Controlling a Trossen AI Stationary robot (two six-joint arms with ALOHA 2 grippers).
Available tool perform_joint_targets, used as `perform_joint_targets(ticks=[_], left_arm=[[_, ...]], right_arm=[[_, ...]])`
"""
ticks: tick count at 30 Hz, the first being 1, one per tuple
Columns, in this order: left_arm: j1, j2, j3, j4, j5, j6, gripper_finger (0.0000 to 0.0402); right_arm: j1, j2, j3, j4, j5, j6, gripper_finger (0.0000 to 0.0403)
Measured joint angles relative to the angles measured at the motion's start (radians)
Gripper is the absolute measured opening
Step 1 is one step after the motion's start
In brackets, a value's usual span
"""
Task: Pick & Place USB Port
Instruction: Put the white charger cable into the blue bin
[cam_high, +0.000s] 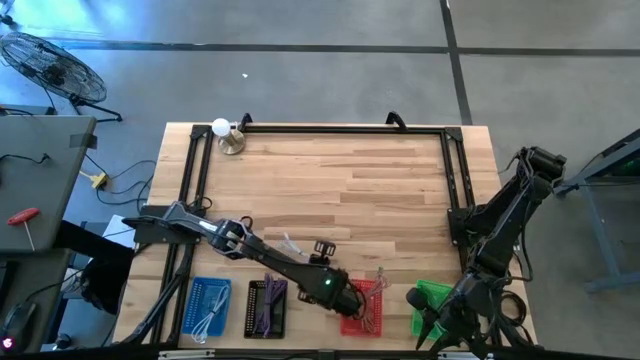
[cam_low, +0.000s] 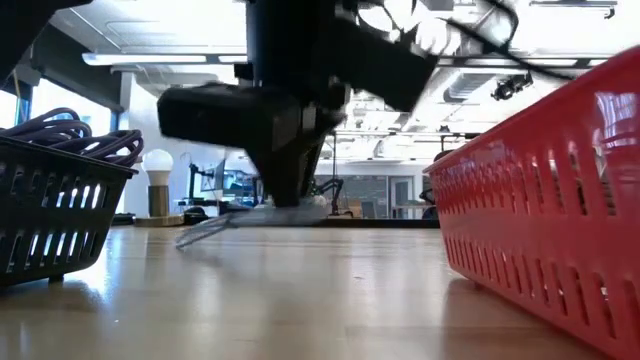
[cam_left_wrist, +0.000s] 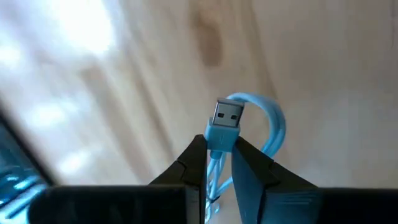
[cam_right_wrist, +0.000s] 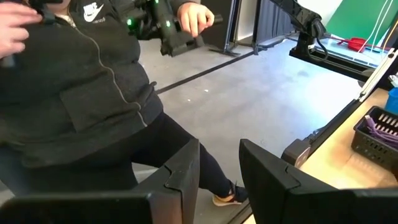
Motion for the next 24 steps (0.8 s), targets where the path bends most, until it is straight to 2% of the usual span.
perform_joint_targets(ticks=[3,8,13,19,24], left_arm=[[-0.007,-0.028,0.001,0.000,-0.101,-0.018,0.0043],[-0.003,-0.094,0.002,0.000,-0.252,-0.118,0.0043],[-0.004,-0.175,0.002,0.000,-0.352,-0.301,0.0043],[-0.005,-0.304,0.002,-0.001,-0.414,-0.636,0.0043],[-0.014,-0.405,0.003,-0.001,-0.363,-0.718,0.0043]], right_arm=[[0.000,0.000,0.000,-0.011,0.005,-0.029,0.0106],[-0.001,0.000,0.000,-0.046,0.076,-0.093,0.0106],[-0.001,0.000,0.000,-0.099,0.129,-0.158,0.0106],[-0.001,0.000,0.000,-0.154,0.267,-0.282,0.0106],[-0.020,0.000,0.000,-0.159,0.364,-0.379,0.0106]])
